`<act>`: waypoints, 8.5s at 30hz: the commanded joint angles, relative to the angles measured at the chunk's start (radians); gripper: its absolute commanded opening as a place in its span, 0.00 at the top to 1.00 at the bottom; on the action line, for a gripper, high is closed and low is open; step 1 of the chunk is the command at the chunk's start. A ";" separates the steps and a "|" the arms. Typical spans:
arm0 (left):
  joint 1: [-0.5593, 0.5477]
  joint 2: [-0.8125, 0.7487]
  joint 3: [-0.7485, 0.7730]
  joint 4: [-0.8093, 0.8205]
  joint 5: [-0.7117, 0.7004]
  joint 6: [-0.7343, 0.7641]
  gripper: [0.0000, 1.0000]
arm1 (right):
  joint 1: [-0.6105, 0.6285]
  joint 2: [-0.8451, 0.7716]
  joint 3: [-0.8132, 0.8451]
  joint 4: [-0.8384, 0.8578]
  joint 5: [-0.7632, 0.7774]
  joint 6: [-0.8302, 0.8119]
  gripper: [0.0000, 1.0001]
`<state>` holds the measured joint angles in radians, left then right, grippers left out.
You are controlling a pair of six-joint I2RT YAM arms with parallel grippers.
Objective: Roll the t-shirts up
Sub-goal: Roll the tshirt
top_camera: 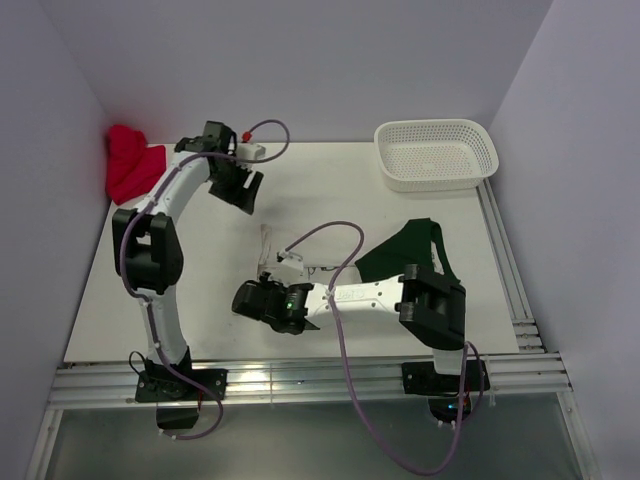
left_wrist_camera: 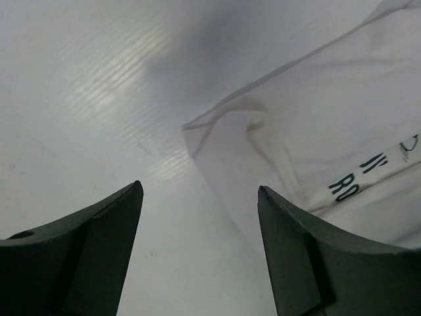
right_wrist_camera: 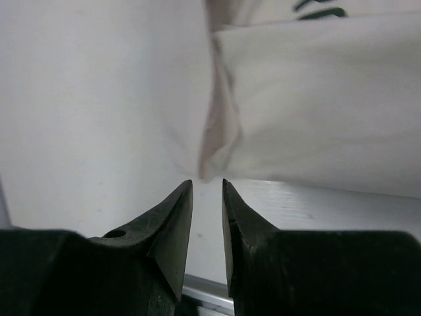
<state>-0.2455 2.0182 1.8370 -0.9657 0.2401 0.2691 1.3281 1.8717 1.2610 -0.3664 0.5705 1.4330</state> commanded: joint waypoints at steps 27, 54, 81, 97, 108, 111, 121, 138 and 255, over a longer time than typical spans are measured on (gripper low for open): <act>0.235 0.183 -0.130 -0.100 0.596 0.174 0.22 | -0.029 0.250 0.351 -0.200 -0.003 -0.177 0.71; 0.207 0.192 -0.202 0.033 0.504 0.025 0.29 | -0.006 0.316 0.610 -0.413 0.078 -0.201 0.62; 0.178 0.149 -0.278 0.119 0.317 -0.036 0.59 | -0.023 0.593 0.871 -0.574 -0.027 -0.201 0.46; 0.126 0.100 -0.278 0.147 0.134 -0.073 1.00 | -0.024 0.532 0.734 -0.438 -0.132 -0.235 0.92; 0.042 0.019 -0.251 0.127 -0.233 -0.051 1.00 | -0.046 0.218 0.271 0.160 -0.248 -0.203 0.99; 0.011 0.042 -0.217 0.093 -0.318 -0.053 1.00 | -0.050 0.156 0.151 0.300 -0.259 -0.168 1.00; -0.064 0.077 -0.131 0.033 -0.458 -0.074 1.00 | -0.072 0.060 -0.150 0.648 -0.297 -0.028 1.00; -0.224 0.175 -0.064 0.004 -0.582 -0.122 0.99 | -0.069 0.061 -0.345 0.851 -0.264 0.159 1.00; -0.265 0.109 -0.078 0.039 -0.322 -0.090 0.45 | -0.185 0.213 0.136 0.116 -0.050 -0.125 0.97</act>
<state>-0.5068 2.1746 1.7172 -0.9356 -0.1242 0.1711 1.1522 2.0827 1.4158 -0.2501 0.5117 1.2915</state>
